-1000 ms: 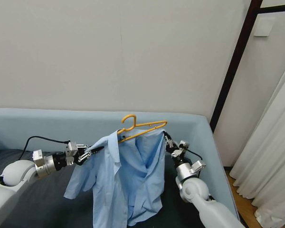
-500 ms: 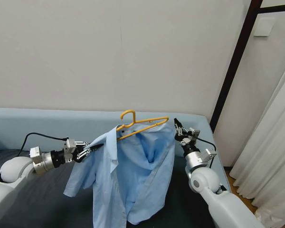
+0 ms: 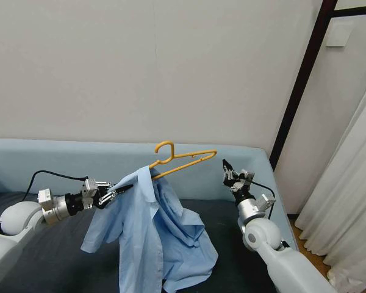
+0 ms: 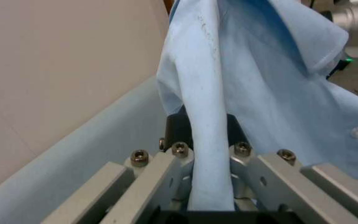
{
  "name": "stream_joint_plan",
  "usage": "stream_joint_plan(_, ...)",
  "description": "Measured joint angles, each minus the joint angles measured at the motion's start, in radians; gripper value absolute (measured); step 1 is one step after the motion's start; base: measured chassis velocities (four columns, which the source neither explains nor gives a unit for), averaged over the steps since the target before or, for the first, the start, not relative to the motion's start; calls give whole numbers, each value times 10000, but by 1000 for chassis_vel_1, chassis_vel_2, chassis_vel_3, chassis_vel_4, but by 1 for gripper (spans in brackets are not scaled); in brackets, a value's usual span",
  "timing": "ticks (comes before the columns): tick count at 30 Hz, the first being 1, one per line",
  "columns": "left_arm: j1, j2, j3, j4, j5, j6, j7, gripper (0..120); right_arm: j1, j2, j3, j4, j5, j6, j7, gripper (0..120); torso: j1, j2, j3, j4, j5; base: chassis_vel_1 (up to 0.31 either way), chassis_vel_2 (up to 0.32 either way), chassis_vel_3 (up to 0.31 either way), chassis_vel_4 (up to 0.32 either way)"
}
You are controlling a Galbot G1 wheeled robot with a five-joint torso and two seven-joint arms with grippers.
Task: Pick up the clothes from the sofa and hang them on the clothes hanger.
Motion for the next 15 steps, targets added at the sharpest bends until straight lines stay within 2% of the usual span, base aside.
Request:
stream_joint_plan(3, -23, 0, 0, 2, 0, 0, 0, 1, -250, -13, -182, -138, -257, 68, -509, 2, 0, 0, 0, 0, 1, 0, 0, 0, 0)
stream_joint_plan(4, -34, 1, 0, 1, 0, 0, 0, 1, -351, -14, -247, -215, -452, 91, -693, 5, 0, 0, 0, 0, 1, 0, 0, 0, 0)
stream_joint_plan(5, -44, 10, -6, -1, -4, 4, 0, 1, -563, -14, -422, -426, -1148, 167, -1009, 14, 0, 1, 0, -1, 0, 0, 0, 0, 0)
stream_joint_plan(6, -44, 10, -6, -1, -4, 4, 0, 1, -563, -14, -422, -426, -1148, 167, -1009, 14, 0, 1, 0, -1, 0, 0, 0, 0, 0)
stream_joint_plan(9, 31, 75, -124, -31, -26, 12, -5, 1, -996, 120, -810, -1144, -4167, 650, -1294, 26, 0, 1, 0, 0, 1, 0, 0, 0, 0)
stream_joint_plan(10, 51, 84, -143, -33, -28, 13, -5, 1, -1059, 155, -863, -1244, -4618, 760, -1383, 30, 0, 1, 0, 0, 1, 0, 0, 0, 0)
stream_joint_plan(11, 51, 84, -143, -33, -28, 13, -5, 1, -1059, 155, -863, -1244, -4618, 760, -1383, 30, 0, 1, 0, 0, 1, 0, 0, 0, 0)
stream_joint_plan(12, 86, 92, -176, -35, -28, 15, -5, 1, -1157, 215, -978, -1351, -5112, 946, -1611, 34, 1, 2, 0, 0, 0, 0, 0, 0, 0)
stream_joint_plan(15, 151, 95, -238, -66, -28, 20, -6, 1, -1301, 344, -1287, -1371, -5059, 1411, -2260, 48, 0, 2, 0, 0, 0, 0, 0, 0, 0)
